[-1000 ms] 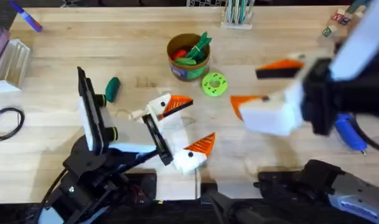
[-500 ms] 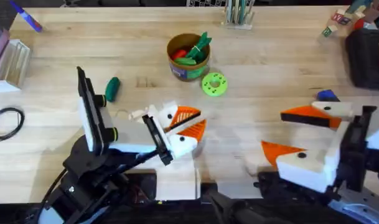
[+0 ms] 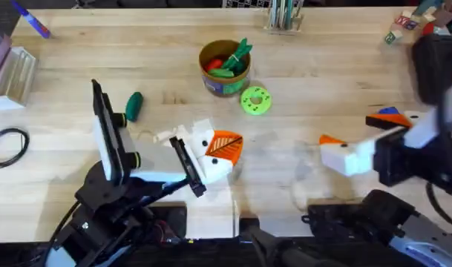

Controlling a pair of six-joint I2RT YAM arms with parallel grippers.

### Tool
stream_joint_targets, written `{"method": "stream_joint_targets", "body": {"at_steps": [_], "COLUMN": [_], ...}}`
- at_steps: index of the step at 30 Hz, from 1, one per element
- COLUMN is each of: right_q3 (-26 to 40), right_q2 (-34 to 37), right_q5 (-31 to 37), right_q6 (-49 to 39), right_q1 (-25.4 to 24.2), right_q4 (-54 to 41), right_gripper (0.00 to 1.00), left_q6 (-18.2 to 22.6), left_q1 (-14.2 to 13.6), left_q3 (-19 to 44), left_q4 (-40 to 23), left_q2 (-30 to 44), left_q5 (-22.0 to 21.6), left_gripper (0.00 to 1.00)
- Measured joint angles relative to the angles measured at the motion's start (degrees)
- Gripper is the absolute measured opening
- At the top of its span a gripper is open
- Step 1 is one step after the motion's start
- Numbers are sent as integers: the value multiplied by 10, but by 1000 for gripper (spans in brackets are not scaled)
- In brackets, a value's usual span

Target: Pick up the gripper from the table and insert it into the empty holder that is missing its gripper. Then pick up a screw, insert it into the mounting hole, and use the screwdriver to tighten it. Finally, clean up the table by picking up the vegetable and placing it into the bucket.

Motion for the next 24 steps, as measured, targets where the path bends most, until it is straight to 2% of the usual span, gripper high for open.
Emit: {"method": "stream_joint_targets", "body": {"at_steps": [6, 11, 18, 21, 24], "right_q3": [-20, -21, -21, -21, -21], "right_q2": [80, 175, 303, 340, 361], "right_q5": [22, 29, 30, 18, 9], "right_q6": [-16, -61, -154, -212, -283], "right_q1": [-109, -240, -449, -525, -578], "right_q4": [41, 85, 171, 202, 208], "right_gripper": [990, 989, 989, 989, 989], "left_q6": [0, 0, 0, 0, 0], "left_q1": [0, 0, 0, 0, 0], "left_q3": [0, 0, 0, 0, 0], "left_q4": [0, 0, 0, 0, 0], "left_q2": [0, 0, 0, 0, 0], "left_q5": [0, 0, 0, 0, 0], "left_gripper": [5, 5, 5, 5, 5]}}
